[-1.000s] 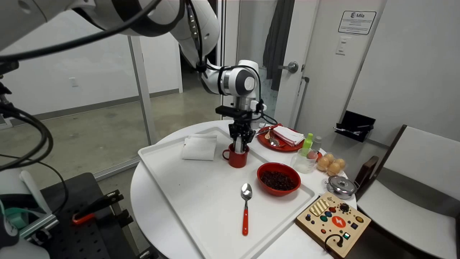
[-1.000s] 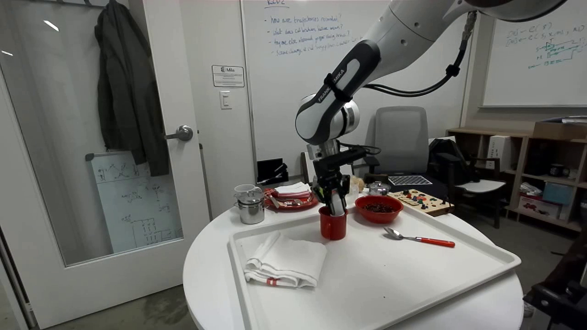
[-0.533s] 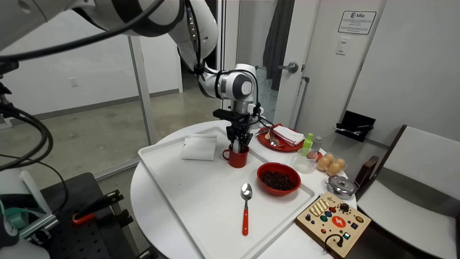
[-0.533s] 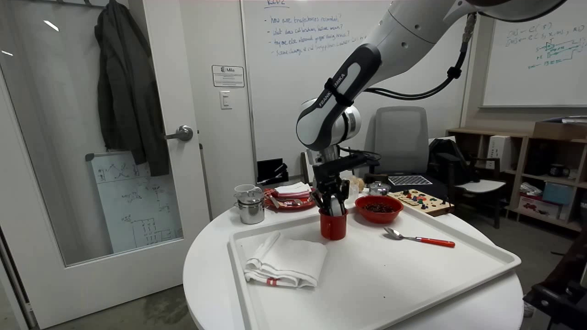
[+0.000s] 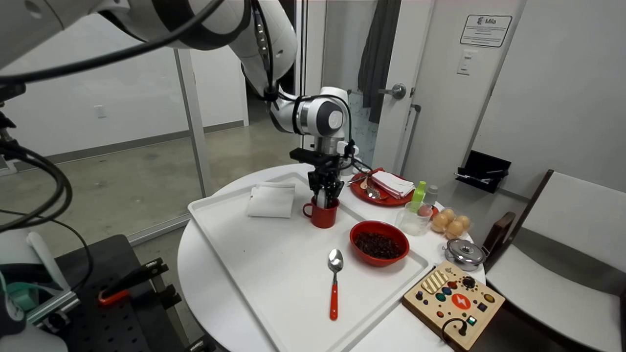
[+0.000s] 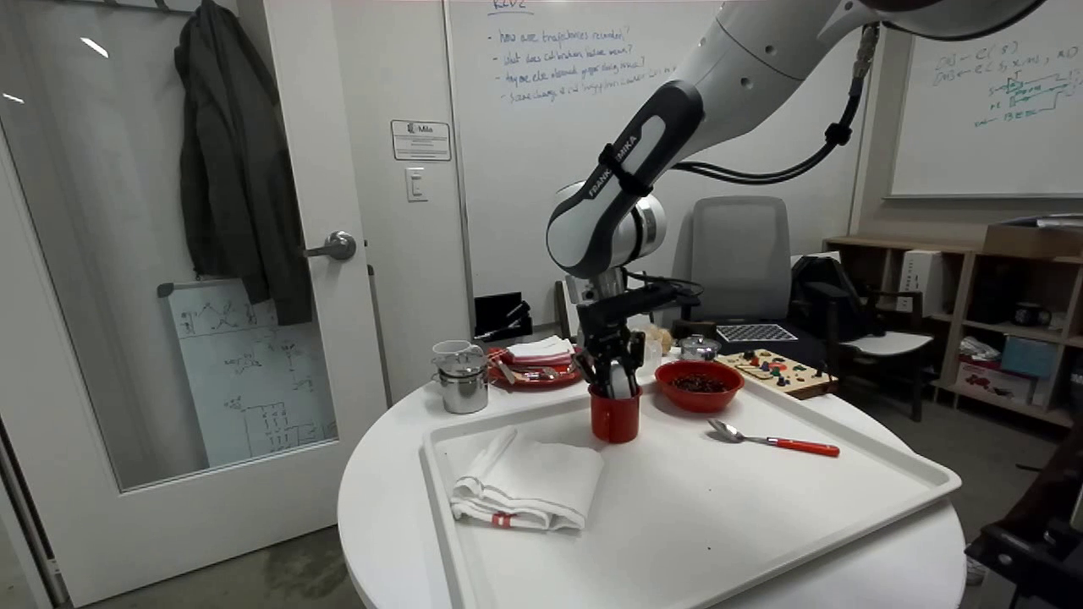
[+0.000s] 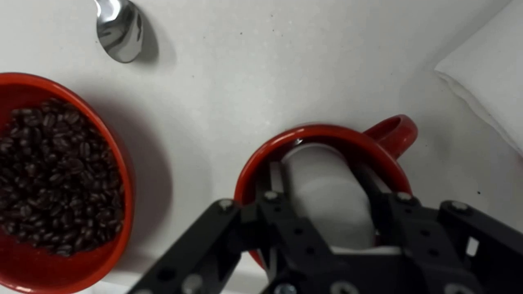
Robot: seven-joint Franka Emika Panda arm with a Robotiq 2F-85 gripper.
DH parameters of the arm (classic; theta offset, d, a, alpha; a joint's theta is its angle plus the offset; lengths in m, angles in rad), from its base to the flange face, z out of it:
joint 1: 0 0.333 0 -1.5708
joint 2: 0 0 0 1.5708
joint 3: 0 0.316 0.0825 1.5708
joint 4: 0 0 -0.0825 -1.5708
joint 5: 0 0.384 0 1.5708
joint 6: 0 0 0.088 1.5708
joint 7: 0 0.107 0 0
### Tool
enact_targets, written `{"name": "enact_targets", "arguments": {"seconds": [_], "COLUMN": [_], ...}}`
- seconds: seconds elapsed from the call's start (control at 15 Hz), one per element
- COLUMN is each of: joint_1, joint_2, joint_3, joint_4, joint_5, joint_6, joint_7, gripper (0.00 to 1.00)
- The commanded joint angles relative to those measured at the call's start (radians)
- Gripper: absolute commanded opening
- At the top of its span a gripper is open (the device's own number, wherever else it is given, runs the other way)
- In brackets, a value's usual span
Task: Put the bottle in the mug
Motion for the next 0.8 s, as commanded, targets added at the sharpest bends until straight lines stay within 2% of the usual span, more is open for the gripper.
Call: {"name": "enact_targets", "arguments": {"seconds": [0.0, 0.07, 0.2, 0.27, 0.47, 0.53, 0.6, 0.67, 0.73], "joint_1": [0.009, 0.009, 0.009, 0.009, 0.010, 0.010, 0.018, 0.023, 0.033], "joint_2": [0.004, 0.004, 0.004, 0.004, 0.004, 0.004, -0.018, -0.041, -0.072], "joint_3": [-0.012, -0.012, -0.013, -0.013, -0.013, -0.013, -0.018, -0.018, -0.022], "joint_4": [0.005, 0.005, 0.006, 0.006, 0.006, 0.006, -0.007, -0.020, -0.043], "joint_5": [0.011, 0.011, 0.011, 0.011, 0.011, 0.011, 0.008, 0.008, 0.003], "joint_6": [-0.003, -0.003, -0.003, -0.003, -0.003, -0.003, -0.017, -0.035, -0.046], "joint_7": [-0.005, -0.005, -0.005, -0.005, -0.005, -0.005, 0.007, 0.011, 0.021], "gripper": [0.75, 0.57, 0.71, 0.75, 0.75, 0.94, 0.95, 1.00, 1.00]}}
